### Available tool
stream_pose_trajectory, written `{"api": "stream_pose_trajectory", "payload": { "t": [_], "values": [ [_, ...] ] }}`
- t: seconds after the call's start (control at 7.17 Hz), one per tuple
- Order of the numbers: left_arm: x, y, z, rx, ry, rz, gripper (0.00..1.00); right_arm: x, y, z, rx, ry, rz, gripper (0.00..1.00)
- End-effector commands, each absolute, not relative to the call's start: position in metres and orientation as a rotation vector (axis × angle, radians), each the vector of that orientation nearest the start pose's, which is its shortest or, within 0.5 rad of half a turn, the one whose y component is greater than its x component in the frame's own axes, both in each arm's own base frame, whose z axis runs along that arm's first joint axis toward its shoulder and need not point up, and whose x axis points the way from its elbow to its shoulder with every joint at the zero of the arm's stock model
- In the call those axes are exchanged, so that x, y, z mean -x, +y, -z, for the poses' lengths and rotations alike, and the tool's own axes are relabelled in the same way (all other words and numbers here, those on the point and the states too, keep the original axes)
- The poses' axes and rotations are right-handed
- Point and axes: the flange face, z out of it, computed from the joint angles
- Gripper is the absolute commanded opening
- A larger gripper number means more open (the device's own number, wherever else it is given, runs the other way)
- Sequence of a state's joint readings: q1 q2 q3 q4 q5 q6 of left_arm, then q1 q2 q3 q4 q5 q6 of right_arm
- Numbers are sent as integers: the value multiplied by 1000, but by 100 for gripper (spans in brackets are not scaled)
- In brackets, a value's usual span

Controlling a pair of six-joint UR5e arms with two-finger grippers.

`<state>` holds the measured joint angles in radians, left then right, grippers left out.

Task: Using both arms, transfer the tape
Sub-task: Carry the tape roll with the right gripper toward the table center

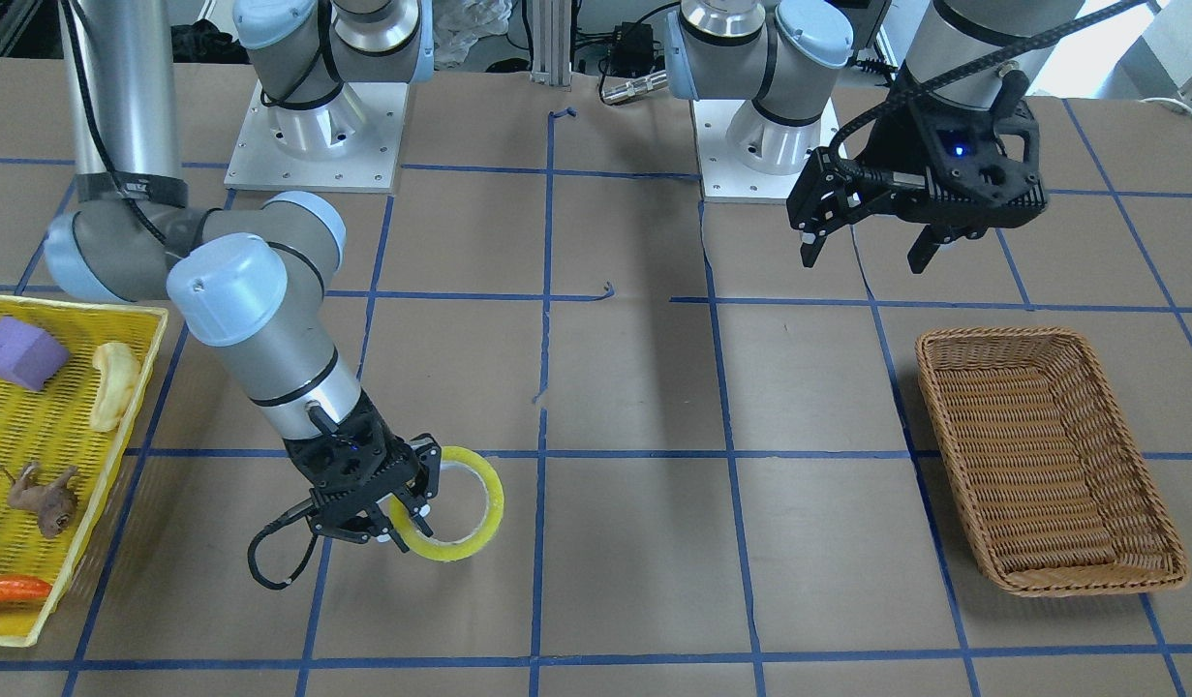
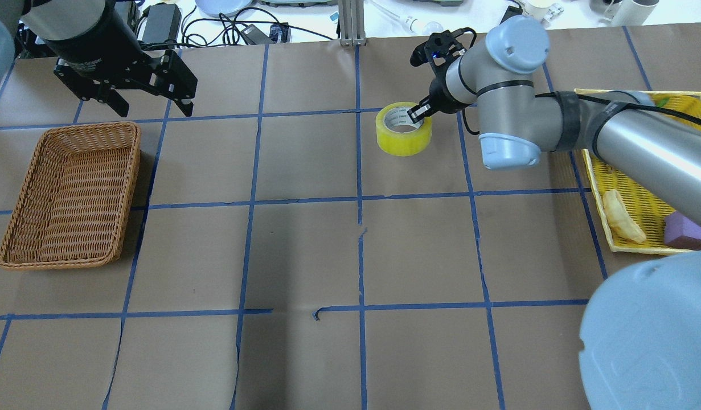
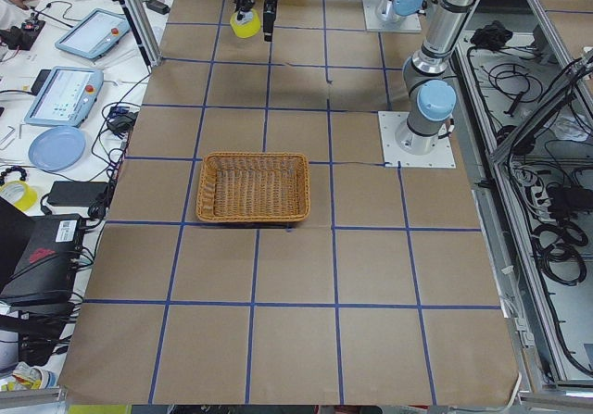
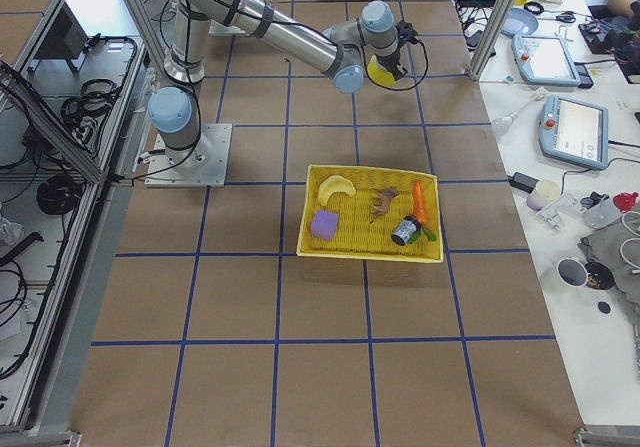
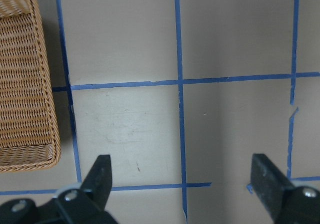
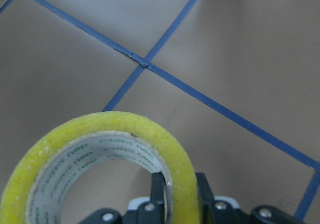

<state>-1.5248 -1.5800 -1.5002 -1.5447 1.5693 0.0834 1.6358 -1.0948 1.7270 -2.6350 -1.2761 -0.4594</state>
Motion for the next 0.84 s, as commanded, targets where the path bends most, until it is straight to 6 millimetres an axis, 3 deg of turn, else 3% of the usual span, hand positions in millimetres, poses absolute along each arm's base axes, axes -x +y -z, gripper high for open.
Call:
{"api": "stream_pose_trajectory", "payload": {
  "t": [0.0, 0.14, 0.42, 0.7],
  "values": [
    [110, -509, -521, -60, 3134, 137, 100, -231, -667, -243, 757, 2716, 740, 0],
    [110, -509, -521, -60, 3134, 137, 100, -249, -672, -233, 778, 2721, 734, 0],
    [110, -509, -521, -60, 3134, 137, 100, -257, -675, -211, 792, 2698, 755, 0],
    [109, -509, -521, -58, 3134, 137, 100, -261, -675, -202, 799, 2660, 751, 0]
  ]
}}
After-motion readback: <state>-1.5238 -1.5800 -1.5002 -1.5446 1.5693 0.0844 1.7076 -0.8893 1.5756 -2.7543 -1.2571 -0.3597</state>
